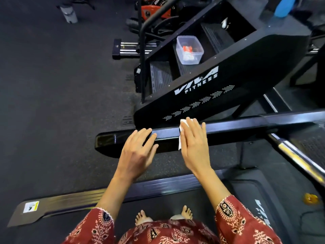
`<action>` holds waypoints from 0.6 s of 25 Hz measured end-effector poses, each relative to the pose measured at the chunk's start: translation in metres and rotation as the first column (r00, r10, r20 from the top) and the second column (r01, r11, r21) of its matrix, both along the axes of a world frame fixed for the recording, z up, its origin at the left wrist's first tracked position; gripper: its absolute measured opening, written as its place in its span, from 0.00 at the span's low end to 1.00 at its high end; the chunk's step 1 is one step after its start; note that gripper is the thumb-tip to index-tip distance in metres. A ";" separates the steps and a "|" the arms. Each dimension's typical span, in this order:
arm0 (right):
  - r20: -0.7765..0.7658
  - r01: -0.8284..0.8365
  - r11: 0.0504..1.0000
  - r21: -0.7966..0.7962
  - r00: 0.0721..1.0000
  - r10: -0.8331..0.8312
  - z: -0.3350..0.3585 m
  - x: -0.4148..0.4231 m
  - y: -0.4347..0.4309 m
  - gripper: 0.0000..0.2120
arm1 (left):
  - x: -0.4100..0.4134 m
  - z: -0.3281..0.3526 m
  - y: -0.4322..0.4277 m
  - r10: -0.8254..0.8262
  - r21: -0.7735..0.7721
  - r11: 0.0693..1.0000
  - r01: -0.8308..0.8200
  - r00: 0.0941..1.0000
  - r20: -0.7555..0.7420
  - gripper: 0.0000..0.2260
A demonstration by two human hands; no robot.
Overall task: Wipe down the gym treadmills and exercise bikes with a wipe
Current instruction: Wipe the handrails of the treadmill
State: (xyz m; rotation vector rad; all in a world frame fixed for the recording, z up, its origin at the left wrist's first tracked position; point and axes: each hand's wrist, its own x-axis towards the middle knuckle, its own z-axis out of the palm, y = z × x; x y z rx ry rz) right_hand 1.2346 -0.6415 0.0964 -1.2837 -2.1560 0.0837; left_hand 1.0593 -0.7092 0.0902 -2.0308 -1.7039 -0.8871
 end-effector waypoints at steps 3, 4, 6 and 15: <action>0.125 -0.206 0.976 0.072 0.973 0.196 -0.002 0.003 -0.005 0.19 | 0.005 0.002 0.005 -0.002 -0.012 1.000 0.002 1.000 0.013 0.14; 0.155 -0.237 0.966 0.104 0.963 0.220 -0.004 0.013 -0.001 0.19 | 0.010 0.002 0.009 -0.018 -0.017 1.000 0.018 1.000 0.014 0.15; 0.028 -0.063 0.997 0.036 0.998 0.062 -0.006 0.035 0.011 0.19 | 0.022 0.004 0.015 -0.031 -0.027 0.999 0.031 0.999 0.012 0.15; -0.050 0.047 0.999 -0.009 0.998 -0.047 -0.003 0.094 0.036 0.20 | 0.081 0.011 0.049 -0.128 -0.071 0.989 0.128 0.992 0.010 0.15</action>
